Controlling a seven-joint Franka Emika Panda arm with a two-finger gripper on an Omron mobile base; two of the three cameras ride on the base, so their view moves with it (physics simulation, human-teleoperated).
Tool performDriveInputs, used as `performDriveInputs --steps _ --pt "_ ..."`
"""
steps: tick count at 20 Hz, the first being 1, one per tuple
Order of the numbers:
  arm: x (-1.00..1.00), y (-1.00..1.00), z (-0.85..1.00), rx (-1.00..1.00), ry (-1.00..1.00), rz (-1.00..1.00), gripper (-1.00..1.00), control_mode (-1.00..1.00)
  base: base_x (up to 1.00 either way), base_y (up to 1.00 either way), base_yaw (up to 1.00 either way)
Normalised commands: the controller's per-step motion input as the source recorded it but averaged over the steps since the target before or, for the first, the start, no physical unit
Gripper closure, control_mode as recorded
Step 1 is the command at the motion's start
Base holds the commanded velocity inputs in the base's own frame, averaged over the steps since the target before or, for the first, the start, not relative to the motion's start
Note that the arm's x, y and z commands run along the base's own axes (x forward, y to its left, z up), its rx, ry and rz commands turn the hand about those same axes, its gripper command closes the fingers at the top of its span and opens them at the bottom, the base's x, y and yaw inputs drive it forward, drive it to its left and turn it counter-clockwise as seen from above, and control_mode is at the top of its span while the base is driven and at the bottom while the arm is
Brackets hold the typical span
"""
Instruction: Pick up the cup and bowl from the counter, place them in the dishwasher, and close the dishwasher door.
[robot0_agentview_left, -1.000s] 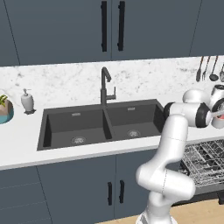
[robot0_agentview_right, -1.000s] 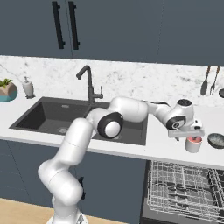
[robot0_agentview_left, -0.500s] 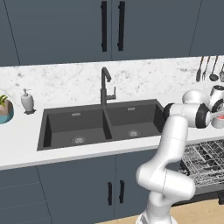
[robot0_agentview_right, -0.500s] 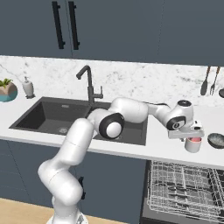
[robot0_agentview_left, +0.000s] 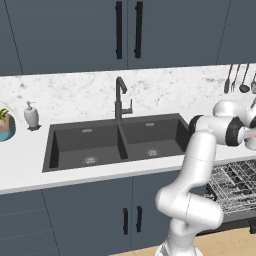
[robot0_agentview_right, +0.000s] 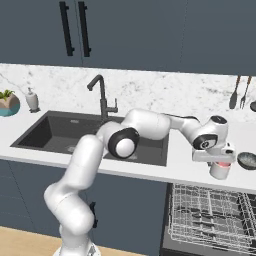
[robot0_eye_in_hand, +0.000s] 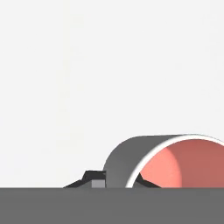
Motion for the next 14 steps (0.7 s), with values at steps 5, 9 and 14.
performDriveInputs --steps 5,9,14 --pt "-1.0 0.48 0.01 0.07 0.0 0.0 1.0 -1.0 0.0 0.0 0.0" --pt "-1.0 0.46 0.08 0.06 0.0 0.0 1.0 -1.0 0.0 0.0 0.0" --pt "-1.0 0.37 0.01 0.06 0.0 0.0 1.0 -1.0 0.0 0.0 0.0"
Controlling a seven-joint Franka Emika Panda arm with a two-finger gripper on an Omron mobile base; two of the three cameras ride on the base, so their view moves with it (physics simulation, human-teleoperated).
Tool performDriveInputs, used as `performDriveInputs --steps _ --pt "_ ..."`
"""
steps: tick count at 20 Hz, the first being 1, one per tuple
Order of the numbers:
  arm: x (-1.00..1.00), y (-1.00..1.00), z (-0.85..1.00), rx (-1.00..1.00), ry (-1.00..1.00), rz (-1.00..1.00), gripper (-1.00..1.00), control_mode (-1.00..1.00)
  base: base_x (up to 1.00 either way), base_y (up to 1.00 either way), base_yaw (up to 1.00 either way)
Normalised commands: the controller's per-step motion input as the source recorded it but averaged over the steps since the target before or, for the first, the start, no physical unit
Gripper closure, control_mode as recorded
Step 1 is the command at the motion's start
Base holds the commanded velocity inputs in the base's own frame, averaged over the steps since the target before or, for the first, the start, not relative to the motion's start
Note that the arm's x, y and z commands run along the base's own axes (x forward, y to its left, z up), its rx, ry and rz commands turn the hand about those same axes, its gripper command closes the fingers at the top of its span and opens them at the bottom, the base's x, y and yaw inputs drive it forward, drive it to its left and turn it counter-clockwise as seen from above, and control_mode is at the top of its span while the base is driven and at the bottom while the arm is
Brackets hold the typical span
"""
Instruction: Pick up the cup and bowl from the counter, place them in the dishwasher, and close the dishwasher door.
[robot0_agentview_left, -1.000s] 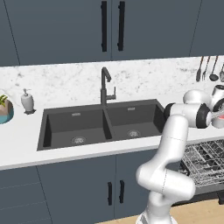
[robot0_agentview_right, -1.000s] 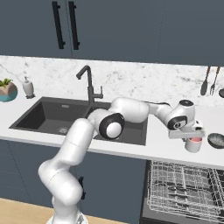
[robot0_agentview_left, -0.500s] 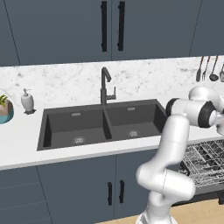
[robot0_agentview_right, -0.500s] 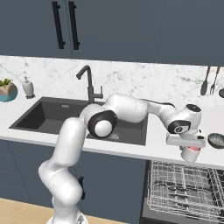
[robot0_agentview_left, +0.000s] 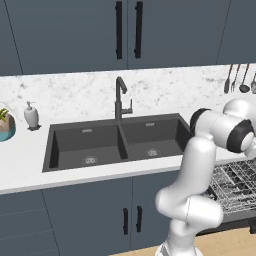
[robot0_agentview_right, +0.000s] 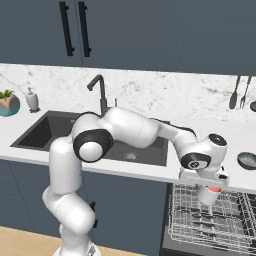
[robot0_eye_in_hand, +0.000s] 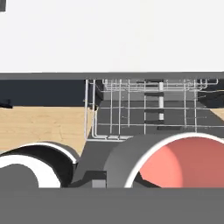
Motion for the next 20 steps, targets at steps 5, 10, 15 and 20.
performDriveInputs --steps 5,10,15,20 --pt "-0.28 0.05 -0.11 0.08 -0.12 0.0 1.0 -1.0 0.0 0.0 0.0" --pt "0.01 -0.06 -0.27 0.09 -0.2 0.02 1.0 -1.0 0.0 0.0 0.0" --pt "0.0 -0.28 -0.33 0.09 -0.2 0.01 1.0 -1.0 0.0 0.0 0.0" --pt "0.08 -0.25 -0.39 0.08 -0.17 0.03 1.0 -1.0 0.0 0.0 0.0"
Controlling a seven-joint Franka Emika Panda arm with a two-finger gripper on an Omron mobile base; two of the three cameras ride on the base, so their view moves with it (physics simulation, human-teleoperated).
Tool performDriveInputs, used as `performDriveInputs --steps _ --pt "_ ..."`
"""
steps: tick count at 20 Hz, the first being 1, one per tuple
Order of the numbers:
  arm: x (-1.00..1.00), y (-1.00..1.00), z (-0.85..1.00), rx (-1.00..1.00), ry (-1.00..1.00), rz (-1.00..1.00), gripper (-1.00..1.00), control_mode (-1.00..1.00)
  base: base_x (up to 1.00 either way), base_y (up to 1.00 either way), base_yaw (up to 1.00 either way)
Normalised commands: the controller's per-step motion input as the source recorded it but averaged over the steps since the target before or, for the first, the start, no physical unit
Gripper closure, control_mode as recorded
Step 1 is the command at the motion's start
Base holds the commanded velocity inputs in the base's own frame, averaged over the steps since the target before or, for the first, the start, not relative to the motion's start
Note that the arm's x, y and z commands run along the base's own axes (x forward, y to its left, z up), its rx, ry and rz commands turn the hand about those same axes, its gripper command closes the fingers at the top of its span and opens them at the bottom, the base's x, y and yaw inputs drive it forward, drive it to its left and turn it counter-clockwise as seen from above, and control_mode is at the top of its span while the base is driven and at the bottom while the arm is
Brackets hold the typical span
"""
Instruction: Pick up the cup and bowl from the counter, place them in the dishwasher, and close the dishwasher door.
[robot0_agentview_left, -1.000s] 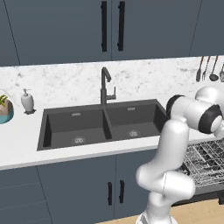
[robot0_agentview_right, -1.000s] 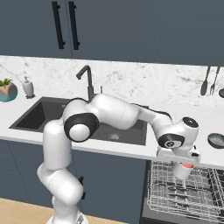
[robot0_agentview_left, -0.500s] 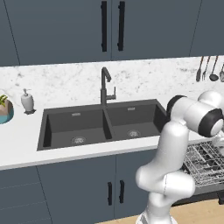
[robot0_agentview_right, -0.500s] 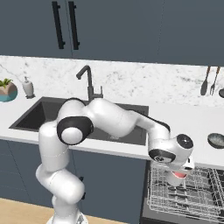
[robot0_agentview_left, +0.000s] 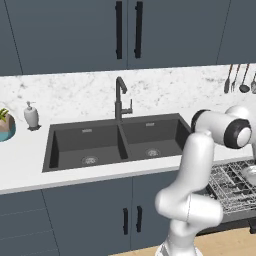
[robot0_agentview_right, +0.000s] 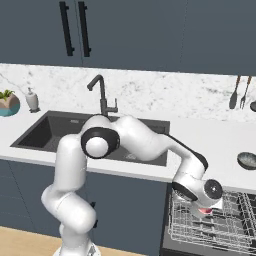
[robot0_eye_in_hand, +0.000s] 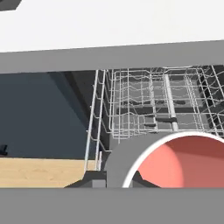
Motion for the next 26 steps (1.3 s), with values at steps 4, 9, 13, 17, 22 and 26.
performDriveInputs --steps 4,9,13,17,22,26 --pt "0.24 -0.21 -0.34 0.1 -0.05 0.01 1.0 -1.0 0.0 0.0 0.0" --pt "0.52 -0.02 -0.22 0.06 0.0 0.01 1.0 -1.0 0.0 0.0 0.0" --pt "0.6 0.0 -0.18 0.0 0.0 0.0 1.0 -1.0 0.0 0.0 0.0" --pt "0.46 0.0 -0.32 0.0 0.0 0.0 -1.0 -1.0 0.0 0.0 0.0" --pt "0.4 0.0 -0.29 0.0 0.0 0.0 -1.0 -1.0 0.0 0.0 0.0" --pt "0.14 -0.05 -0.03 0.0 0.0 0.0 -1.0 -1.0 0.0 0.0 0.0"
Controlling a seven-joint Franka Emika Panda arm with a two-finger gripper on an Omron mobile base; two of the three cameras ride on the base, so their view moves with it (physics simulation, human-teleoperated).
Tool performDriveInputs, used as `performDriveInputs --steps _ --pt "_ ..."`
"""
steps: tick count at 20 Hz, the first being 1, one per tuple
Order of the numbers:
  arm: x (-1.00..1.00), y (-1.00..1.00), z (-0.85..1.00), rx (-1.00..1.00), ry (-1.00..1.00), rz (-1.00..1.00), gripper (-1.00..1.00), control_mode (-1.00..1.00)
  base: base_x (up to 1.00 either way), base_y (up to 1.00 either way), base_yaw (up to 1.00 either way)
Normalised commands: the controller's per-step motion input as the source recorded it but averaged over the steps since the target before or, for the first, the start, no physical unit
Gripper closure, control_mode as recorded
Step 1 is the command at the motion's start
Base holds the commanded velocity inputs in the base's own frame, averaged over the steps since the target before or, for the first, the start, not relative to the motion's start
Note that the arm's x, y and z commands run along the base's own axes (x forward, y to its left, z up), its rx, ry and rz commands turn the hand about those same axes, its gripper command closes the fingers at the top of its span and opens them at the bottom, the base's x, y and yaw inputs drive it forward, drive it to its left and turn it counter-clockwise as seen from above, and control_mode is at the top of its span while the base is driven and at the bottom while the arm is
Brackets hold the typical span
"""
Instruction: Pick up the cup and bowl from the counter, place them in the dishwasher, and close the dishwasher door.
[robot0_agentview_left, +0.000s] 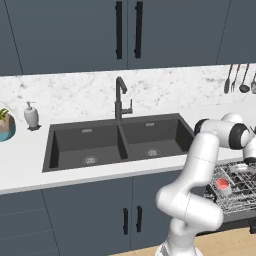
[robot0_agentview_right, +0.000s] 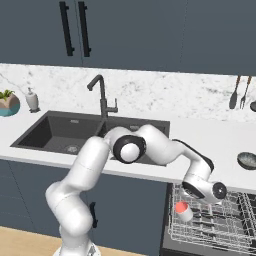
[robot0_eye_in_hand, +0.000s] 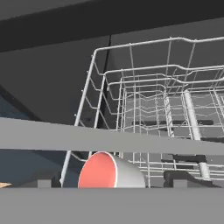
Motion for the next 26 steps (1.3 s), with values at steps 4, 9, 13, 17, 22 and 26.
performDriveInputs --steps 4,9,13,17,22,26 --pt "-0.54 -0.19 0.62 0.0 0.01 0.0 -1.0 -1.0 0.0 0.0 0.0" --pt "-0.36 -0.14 1.0 0.0 0.13 -0.01 -1.0 -1.0 0.0 0.0 0.0" --pt "0.01 -0.01 1.0 0.01 0.22 -0.02 -1.0 -1.0 0.0 0.0 0.0" --pt "0.03 0.0 0.99 0.0 0.2 -0.11 -1.0 -1.0 0.0 0.0 0.0" --pt "0.35 -0.04 0.64 0.0 0.21 -0.08 -1.0 -1.0 0.0 0.0 0.0" --pt "0.69 -0.17 0.22 -0.02 0.22 -0.01 -1.0 -1.0 0.0 0.0 0.0"
